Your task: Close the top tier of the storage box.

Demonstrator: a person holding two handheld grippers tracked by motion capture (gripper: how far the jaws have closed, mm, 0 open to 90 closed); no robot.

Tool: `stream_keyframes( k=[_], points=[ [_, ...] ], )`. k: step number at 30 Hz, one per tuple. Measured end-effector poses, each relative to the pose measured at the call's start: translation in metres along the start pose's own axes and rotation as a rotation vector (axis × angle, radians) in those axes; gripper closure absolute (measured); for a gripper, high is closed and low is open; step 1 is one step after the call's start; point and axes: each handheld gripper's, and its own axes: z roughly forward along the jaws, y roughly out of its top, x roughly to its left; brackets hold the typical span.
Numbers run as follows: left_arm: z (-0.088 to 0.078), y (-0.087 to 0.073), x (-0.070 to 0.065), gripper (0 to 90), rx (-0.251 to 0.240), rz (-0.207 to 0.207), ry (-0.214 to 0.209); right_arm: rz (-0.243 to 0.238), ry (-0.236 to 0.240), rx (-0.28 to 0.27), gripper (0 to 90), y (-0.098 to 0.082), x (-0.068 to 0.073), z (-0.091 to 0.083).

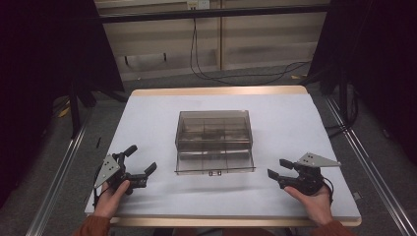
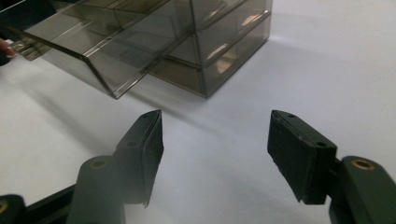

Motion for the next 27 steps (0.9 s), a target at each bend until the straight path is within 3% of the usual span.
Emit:
stream_keyframes(
  k=[10,27],
  points=[
    [0.000,0.000,0.000,1.0,-0.002,0.003,0.000,0.003,0.055,0.021,51.2,0.000,0.004,-0.001],
    [0.000,0.000,0.000,1.0,-0.003,0.004,0.000,-0.035,0.171,0.055,75.0,0.002,0.017,0.002]
  ],
)
